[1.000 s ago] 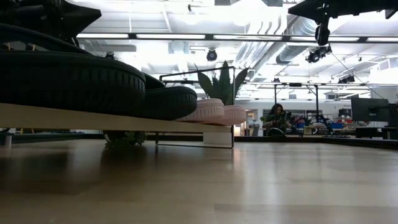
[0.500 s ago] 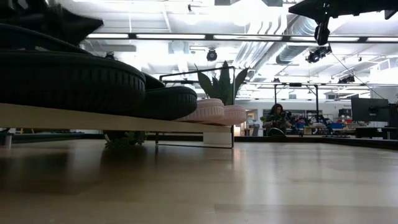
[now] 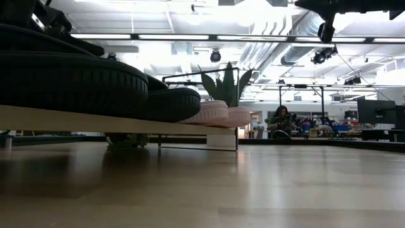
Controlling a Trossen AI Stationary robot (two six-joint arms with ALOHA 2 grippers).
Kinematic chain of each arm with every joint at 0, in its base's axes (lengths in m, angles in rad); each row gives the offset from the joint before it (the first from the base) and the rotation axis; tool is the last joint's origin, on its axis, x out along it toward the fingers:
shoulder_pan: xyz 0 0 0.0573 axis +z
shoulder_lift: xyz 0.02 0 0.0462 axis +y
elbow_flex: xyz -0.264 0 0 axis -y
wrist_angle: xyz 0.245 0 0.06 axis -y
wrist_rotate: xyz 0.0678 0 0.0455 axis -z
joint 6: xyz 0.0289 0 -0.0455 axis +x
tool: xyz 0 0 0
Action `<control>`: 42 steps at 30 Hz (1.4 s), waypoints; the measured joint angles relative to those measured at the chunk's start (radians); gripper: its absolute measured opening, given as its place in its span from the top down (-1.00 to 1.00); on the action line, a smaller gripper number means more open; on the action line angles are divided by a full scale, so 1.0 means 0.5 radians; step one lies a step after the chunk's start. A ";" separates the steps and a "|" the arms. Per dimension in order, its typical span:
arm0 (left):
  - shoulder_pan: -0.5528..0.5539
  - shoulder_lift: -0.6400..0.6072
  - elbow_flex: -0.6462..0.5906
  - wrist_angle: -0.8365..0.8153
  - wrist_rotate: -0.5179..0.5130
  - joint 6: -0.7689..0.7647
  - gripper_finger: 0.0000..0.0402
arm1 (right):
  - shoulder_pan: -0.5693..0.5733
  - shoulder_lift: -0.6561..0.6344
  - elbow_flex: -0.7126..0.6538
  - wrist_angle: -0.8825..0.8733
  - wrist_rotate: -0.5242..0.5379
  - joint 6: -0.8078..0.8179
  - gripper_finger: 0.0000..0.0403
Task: Pick and place slides into the shelf
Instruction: Return to Home Position
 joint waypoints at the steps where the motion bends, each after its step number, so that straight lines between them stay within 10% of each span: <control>1: 0.001 -0.001 0.000 0.000 0.036 0.002 1.00 | 0.000 0.000 0.000 0.027 -0.021 0.017 1.00; 22: 0.002 -0.001 0.000 -0.006 0.085 -0.032 1.00 | 0.002 -0.346 -0.250 0.540 -0.110 -0.185 1.00; 30: 0.002 -0.001 0.000 -0.006 0.082 -0.033 1.00 | 0.171 -0.470 -0.768 1.350 0.207 0.173 1.00; 42: 0.002 -0.001 0.000 -0.006 0.082 -0.034 1.00 | 0.829 -0.471 -0.793 1.085 0.911 -0.396 1.00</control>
